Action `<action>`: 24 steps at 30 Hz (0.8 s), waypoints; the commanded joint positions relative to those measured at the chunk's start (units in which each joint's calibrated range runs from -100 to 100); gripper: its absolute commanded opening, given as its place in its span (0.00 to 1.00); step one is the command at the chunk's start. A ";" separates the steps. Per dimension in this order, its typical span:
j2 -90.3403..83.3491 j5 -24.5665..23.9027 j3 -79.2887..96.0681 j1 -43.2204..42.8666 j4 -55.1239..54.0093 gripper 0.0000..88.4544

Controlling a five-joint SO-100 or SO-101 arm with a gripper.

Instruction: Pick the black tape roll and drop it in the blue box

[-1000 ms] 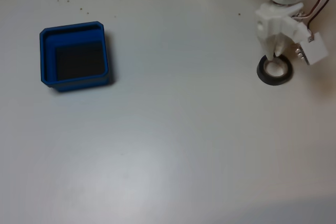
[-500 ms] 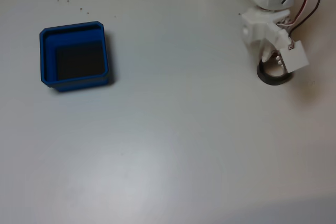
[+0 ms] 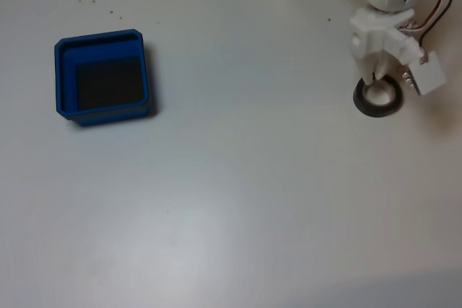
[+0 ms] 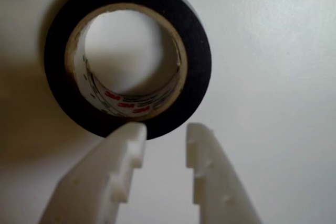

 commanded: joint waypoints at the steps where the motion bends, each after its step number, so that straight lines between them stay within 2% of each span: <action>1: 0.07 -0.19 -3.76 -0.02 0.11 0.04; 8: 0.24 -0.19 -3.76 0.46 0.02 0.22; 11: 0.24 -0.19 -3.76 0.46 -0.22 0.25; 16: 0.32 -0.46 -3.85 0.46 -0.64 0.25; 18: 0.32 -2.12 -3.85 0.46 -0.64 0.25; 24: 0.74 -11.84 -3.85 0.56 -0.64 0.25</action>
